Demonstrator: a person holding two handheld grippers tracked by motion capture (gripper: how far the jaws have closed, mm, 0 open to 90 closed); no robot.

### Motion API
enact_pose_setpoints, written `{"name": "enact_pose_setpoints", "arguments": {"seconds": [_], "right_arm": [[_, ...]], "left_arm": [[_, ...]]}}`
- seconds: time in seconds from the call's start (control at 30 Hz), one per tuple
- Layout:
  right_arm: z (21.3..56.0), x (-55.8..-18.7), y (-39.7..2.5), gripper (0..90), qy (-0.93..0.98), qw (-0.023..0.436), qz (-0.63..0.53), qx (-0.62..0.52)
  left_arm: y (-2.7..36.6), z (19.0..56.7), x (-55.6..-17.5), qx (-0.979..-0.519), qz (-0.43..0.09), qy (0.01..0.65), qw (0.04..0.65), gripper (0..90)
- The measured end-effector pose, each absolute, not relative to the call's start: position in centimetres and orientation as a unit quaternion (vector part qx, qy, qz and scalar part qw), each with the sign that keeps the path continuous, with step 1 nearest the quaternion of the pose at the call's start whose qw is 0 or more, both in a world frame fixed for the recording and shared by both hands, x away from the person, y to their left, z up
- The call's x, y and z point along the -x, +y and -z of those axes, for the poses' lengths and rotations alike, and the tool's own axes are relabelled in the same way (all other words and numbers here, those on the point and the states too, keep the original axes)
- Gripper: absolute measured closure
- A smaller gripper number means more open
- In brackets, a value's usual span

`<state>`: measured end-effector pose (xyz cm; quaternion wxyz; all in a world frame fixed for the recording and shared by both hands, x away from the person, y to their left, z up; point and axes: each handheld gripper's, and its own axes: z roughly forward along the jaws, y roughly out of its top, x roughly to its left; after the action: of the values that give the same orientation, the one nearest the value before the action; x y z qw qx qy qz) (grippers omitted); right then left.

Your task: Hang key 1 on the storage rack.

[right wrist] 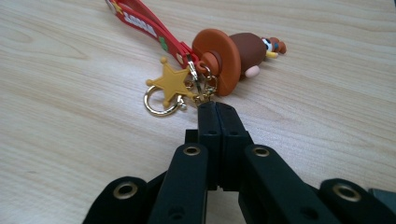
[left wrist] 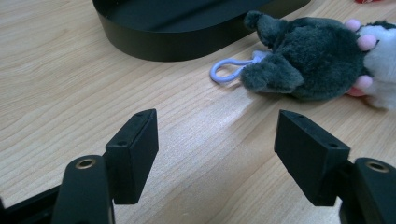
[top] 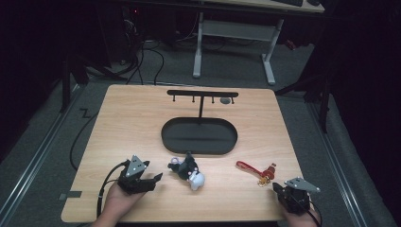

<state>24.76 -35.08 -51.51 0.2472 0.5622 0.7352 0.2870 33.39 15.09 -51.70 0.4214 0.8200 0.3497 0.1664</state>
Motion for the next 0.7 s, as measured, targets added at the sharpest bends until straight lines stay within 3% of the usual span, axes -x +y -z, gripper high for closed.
{"name": "enact_pose_setpoints", "arguments": {"seconds": [0.7], "right_arm": [[51.9,-30.7,-30.3,89.1,0.774,0.241,-0.277,-0.516]], "left_arm": [[18.2,52.1,-31.0,-0.820,-0.180,0.367,0.401,32.0]]}}
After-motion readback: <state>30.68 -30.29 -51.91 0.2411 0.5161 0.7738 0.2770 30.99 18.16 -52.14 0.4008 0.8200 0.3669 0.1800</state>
